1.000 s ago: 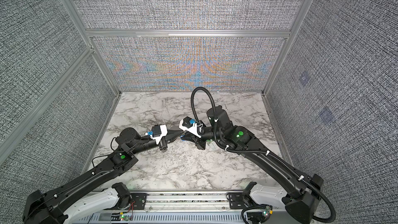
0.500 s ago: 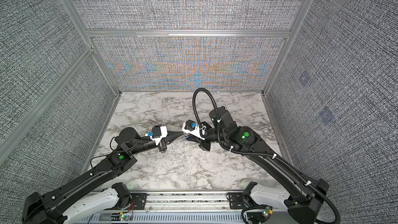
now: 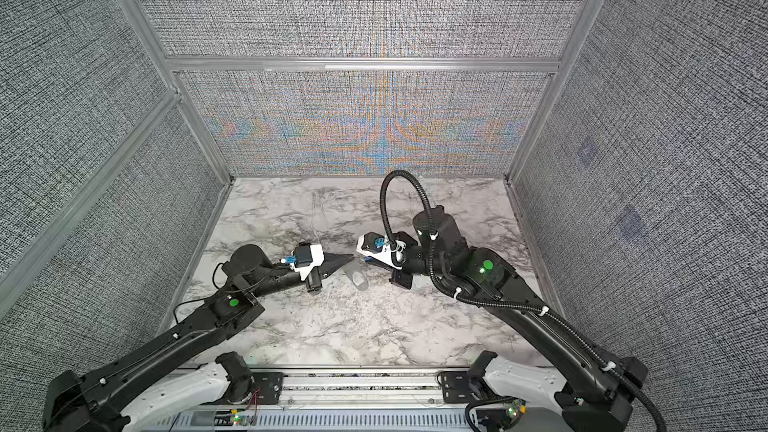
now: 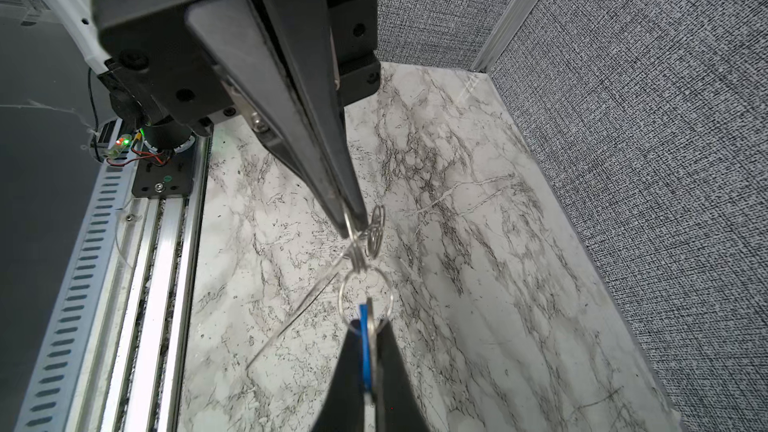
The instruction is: Remove the keys from the keyring
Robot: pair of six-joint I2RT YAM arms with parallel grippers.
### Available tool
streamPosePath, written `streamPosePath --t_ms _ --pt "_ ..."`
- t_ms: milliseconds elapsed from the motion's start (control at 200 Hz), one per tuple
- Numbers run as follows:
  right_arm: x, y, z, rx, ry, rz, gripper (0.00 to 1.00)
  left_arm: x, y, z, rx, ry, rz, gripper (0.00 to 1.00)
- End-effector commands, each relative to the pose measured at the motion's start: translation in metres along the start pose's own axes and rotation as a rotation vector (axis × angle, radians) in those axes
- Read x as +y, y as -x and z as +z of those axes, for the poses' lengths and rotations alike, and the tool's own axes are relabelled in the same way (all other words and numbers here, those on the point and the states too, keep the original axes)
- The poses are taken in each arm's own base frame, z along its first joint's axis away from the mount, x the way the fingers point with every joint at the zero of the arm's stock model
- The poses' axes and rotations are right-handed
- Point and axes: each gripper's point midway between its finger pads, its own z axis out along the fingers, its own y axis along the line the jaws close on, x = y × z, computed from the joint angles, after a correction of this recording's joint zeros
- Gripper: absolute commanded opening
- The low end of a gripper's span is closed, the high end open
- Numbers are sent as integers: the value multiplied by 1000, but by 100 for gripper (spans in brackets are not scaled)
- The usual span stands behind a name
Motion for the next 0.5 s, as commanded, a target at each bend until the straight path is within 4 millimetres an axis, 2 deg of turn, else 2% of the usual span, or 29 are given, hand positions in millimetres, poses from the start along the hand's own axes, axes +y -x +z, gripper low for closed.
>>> streamPosePath --t_ms 0,495 --pt "8 -7 4 28 45 16 0 2 15 1 -69 1 3 0" --pt "16 8 16 -6 95 -5 0 1 14 8 -125 -38 -87 0"
